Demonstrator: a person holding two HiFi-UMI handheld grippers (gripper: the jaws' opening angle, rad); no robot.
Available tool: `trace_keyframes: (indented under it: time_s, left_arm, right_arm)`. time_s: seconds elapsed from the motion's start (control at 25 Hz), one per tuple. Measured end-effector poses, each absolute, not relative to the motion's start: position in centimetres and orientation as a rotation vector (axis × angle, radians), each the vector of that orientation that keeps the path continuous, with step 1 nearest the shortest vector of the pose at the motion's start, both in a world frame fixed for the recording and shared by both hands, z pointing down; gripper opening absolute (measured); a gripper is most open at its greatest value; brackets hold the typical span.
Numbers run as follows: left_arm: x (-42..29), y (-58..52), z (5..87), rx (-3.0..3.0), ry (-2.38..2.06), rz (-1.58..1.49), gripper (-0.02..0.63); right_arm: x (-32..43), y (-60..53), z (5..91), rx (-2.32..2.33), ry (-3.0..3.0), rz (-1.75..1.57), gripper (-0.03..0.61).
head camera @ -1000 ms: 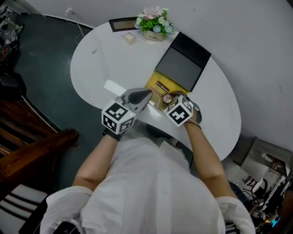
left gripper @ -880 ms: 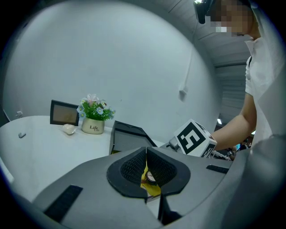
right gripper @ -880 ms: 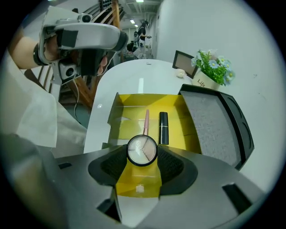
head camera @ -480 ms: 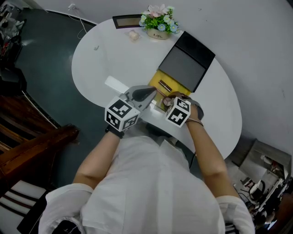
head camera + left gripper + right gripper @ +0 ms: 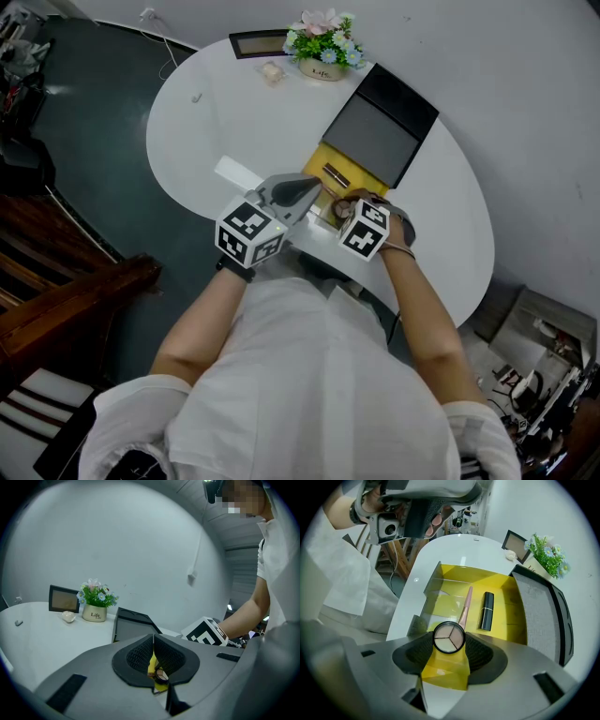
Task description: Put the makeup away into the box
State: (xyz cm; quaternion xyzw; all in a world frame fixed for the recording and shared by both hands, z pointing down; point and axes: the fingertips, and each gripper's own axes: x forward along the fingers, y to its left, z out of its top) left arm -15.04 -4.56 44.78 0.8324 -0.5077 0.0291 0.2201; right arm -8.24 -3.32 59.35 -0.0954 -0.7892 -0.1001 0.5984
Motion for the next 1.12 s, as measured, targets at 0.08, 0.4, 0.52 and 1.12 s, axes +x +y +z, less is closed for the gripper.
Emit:
trace_keyframes:
  time_s: [0.08,0.4,0.52,1.12]
  left_arm:
    - [-14.9,-4.6,44.7,2.305,-1.403,0.081,0.020]
    - [-14.7,-4.7,44.3,2.320,-1.407,0.086,0.020]
    - [-14.8,-5.0,44.1,2.331,-1.406,0.090,0.020]
    - [-15.5,-6.2,40.2,2.410,-1.432,0.098,0.020]
  right_arm:
    - [-8.1,-3.4,59.4,-0.214,-1.831,-0.231,0.212]
    - [-7.5,-3.6,58.6,-0.165,-1.871,-0.174,0.212]
    - [-7.4,-3.9,57.9,-0.117,-1.912,-0.123,0.212]
    - [-4.6,-7.6,49.2,0.409,-2.387,0.279,0.133]
